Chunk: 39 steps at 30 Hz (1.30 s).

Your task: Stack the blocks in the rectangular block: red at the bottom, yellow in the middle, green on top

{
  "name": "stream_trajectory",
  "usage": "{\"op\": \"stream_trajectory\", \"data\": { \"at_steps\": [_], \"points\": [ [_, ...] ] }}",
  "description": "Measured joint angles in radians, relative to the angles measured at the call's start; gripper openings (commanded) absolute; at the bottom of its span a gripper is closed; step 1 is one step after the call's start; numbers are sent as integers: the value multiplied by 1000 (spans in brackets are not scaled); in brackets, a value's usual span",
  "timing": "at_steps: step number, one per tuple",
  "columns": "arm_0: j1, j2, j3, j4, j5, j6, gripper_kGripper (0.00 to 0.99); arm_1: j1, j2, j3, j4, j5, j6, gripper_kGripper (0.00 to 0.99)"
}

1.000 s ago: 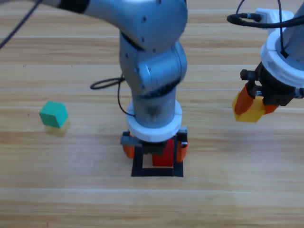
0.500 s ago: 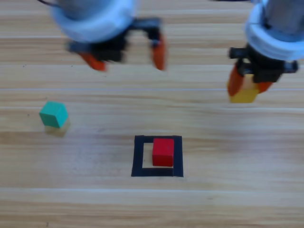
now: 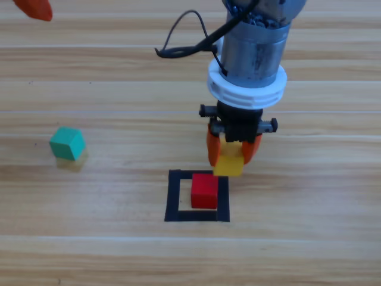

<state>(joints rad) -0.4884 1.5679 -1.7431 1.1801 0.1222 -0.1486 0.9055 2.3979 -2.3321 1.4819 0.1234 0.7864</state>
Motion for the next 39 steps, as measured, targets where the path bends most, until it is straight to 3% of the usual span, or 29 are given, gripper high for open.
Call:
{"op": "stream_trajectory", "data": {
  "at_steps": [8, 15, 21, 27, 39],
  "points": [
    [65, 0, 0, 0, -74, 91, 990, 19, 40, -62, 0, 0, 86, 14],
    [90, 0, 0, 0, -78, 111, 990, 52, 72, -113, 0, -3, 122, 14],
    [97, 6, 8, 0, -80, 111, 990, 74, 84, -134, 0, -52, 132, 14],
    [98, 38, 8, 0, -84, 110, 990, 78, 89, -148, 1, -99, 140, 14],
    [102, 70, 34, -10, -104, 108, 989, 79, 145, -157, 1, -101, 141, 14]
  ]
}}
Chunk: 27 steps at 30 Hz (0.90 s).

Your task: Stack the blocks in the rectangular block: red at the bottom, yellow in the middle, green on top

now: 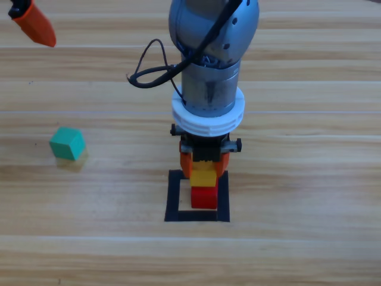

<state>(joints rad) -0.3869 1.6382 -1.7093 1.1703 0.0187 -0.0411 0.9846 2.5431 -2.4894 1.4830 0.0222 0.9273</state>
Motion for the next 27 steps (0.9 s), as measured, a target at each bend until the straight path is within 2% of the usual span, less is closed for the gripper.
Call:
{"op": "stream_trajectory", "data": {
  "at_steps": [27],
  "points": [
    [0, 10, 48, -29, -32, 0, 989, 20, 1, 6, 4, -33, 0, 14]
  ]
}}
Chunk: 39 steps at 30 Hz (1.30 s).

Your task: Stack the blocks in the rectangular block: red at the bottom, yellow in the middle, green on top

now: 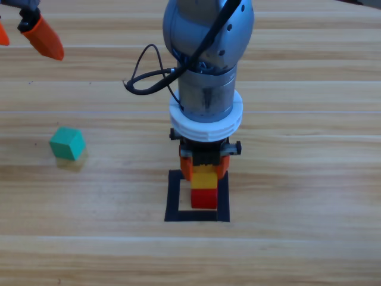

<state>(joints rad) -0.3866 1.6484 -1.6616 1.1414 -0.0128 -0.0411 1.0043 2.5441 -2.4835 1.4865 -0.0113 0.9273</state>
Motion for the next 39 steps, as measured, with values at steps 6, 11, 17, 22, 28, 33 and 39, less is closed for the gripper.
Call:
{"op": "stream_trajectory", "data": {
  "at_steps": [6, 11, 17, 22, 28, 33, 39],
  "points": [
    [0, 0, 0, 0, 0, 0, 989, 0, 0, 3, 0, 0, 0, 14],
    [0, 0, 0, 0, -3, 0, 989, 1, 0, 3, 0, 0, 0, 14],
    [0, 0, 0, 0, -3, 0, 989, 8, 0, 5, 0, -2, 0, 14],
    [0, 0, 0, 0, -3, 0, 989, 16, -1, 8, 0, -4, 0, 15],
    [0, 0, 10, -15, -3, 0, 989, 19, -1, 11, 0, -8, 0, 235],
    [0, 0, 38, -24, -3, 0, 989, 20, -1, 11, 0, -8, 0, 990],
    [0, 0, 53, -33, -3, 0, 989, 23, 0, 11, 0, -53, 0, 990]
  ]
}}
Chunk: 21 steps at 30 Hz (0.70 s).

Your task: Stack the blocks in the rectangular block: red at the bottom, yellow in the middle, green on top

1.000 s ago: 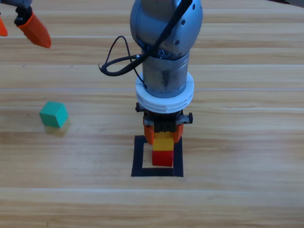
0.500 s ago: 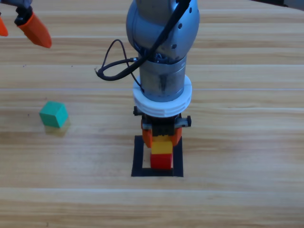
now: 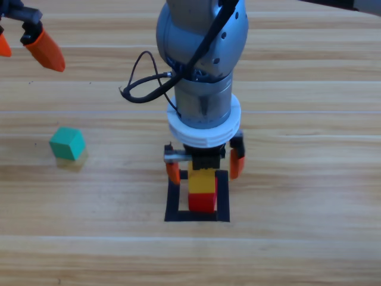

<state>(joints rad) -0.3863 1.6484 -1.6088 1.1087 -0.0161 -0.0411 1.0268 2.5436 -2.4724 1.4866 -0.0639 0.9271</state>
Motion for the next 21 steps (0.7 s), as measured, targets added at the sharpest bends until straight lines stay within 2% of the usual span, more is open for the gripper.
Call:
{"op": "stream_trajectory", "data": {
  "at_steps": [6, 9, 12, 15, 18, 19, 21],
  "points": [
    [0, 1, 3, -29, 1, -4, 990, 0, -12, -1, 0, -63, -45, 990],
    [3, 15, 3, -41, 24, -29, 990, -1, -63, -2, 0, -113, -145, 990],
    [11, 65, 19, -79, 60, -75, 990, -5, -148, -3, 0, -128, -265, 990],
    [16, 142, 75, -143, 90, -121, 990, -17, -245, -1, 0, -130, -398, 990],
    [18, 208, 125, -198, 93, -145, 990, -40, -323, 58, -15, -129, -484, 990],
    [18, 225, 141, -212, 93, -150, 990, -51, -351, 110, -41, -123, -520, 989],
    [18, 253, 161, -237, 93, -156, 990, -84, -433, 321, -175, -62, -593, 988]
  ]
}}
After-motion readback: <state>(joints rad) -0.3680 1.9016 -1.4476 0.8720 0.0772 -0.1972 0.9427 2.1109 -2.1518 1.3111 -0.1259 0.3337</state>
